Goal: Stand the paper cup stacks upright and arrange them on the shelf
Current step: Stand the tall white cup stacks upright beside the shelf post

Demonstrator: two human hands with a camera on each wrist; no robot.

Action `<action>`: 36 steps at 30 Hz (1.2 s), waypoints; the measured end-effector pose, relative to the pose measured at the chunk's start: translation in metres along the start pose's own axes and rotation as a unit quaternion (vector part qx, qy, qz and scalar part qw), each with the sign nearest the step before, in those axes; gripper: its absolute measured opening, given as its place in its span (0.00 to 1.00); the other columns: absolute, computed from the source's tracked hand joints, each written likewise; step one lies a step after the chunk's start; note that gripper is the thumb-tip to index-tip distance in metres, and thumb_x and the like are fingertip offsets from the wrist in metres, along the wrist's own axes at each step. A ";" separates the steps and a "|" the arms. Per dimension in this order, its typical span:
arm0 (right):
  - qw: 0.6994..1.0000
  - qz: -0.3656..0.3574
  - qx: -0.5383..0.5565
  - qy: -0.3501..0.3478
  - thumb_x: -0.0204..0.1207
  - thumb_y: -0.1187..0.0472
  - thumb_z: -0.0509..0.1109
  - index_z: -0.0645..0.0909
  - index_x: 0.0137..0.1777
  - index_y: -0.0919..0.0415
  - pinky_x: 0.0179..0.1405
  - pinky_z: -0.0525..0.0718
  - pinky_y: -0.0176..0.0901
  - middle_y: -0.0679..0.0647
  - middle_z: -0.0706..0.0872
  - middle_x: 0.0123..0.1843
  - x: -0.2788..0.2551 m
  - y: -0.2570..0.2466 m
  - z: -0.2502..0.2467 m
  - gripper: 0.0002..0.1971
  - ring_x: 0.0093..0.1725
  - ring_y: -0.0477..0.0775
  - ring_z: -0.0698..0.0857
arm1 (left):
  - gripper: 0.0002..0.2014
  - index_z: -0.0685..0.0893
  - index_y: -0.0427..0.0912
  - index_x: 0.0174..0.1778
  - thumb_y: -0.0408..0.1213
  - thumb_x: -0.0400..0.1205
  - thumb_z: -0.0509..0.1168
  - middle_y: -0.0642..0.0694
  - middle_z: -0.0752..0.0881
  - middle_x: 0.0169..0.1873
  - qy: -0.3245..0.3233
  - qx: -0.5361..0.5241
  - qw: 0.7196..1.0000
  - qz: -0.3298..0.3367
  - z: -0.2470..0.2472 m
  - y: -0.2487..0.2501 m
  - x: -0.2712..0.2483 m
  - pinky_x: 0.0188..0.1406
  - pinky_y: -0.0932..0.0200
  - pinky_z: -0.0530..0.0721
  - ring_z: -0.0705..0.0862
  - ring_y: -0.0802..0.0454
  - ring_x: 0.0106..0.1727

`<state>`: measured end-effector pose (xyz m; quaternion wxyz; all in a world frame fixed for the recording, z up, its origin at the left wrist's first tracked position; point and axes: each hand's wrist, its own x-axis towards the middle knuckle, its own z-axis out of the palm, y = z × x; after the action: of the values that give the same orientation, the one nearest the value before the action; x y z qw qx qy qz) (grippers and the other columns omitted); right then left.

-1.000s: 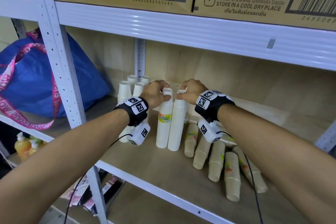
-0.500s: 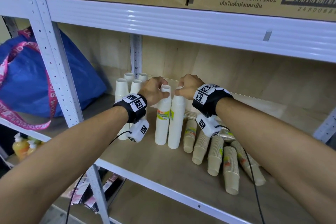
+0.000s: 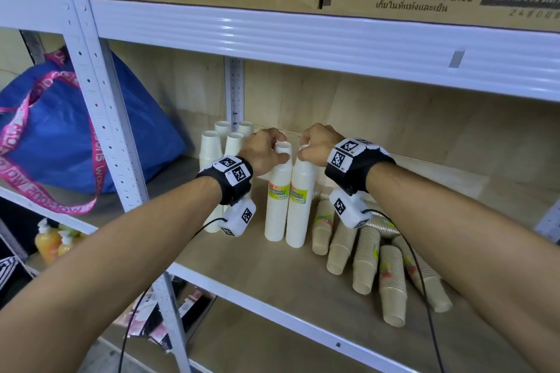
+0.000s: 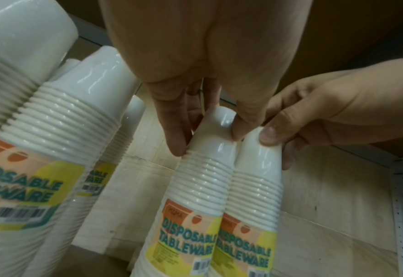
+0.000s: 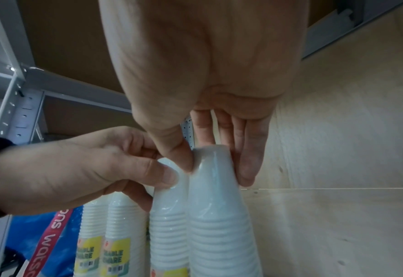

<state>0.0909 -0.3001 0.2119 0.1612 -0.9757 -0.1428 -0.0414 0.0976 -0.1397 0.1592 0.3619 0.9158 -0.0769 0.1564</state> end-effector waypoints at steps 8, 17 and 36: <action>1.000 0.015 0.008 0.006 0.72 0.52 0.73 0.84 0.54 0.65 0.29 0.73 0.37 0.57 0.85 0.46 0.001 0.001 0.002 0.18 0.37 0.53 0.80 | 0.18 0.82 0.43 0.61 0.37 0.76 0.74 0.49 0.85 0.47 -0.005 -0.010 1.000 -0.008 0.000 -0.001 0.001 0.46 0.61 0.78 0.82 0.51 0.47; 0.999 0.021 0.012 -0.028 0.69 0.60 0.73 0.84 0.58 0.68 0.38 0.79 0.40 0.63 0.87 0.56 0.004 -0.001 0.000 0.18 0.42 0.57 0.85 | 0.17 0.82 0.46 0.55 0.40 0.72 0.75 0.48 0.86 0.52 -0.040 0.051 0.998 -0.024 -0.007 0.016 0.005 0.53 0.50 0.86 0.84 0.48 0.52; 0.992 -0.008 0.048 -0.114 0.58 0.57 0.79 0.83 0.47 0.62 0.43 0.91 0.61 0.60 0.89 0.44 0.001 -0.047 -0.013 0.18 0.41 0.61 0.91 | 0.17 0.87 0.40 0.56 0.31 0.72 0.77 0.43 0.86 0.50 -0.227 0.175 0.952 -0.105 -0.089 0.048 -0.007 0.38 0.52 0.89 0.91 0.39 0.44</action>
<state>0.0779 -0.2613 0.2382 0.1906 -0.9639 -0.1700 0.0753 0.0581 -0.1134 0.2491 0.1835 0.9789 -0.0316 -0.0838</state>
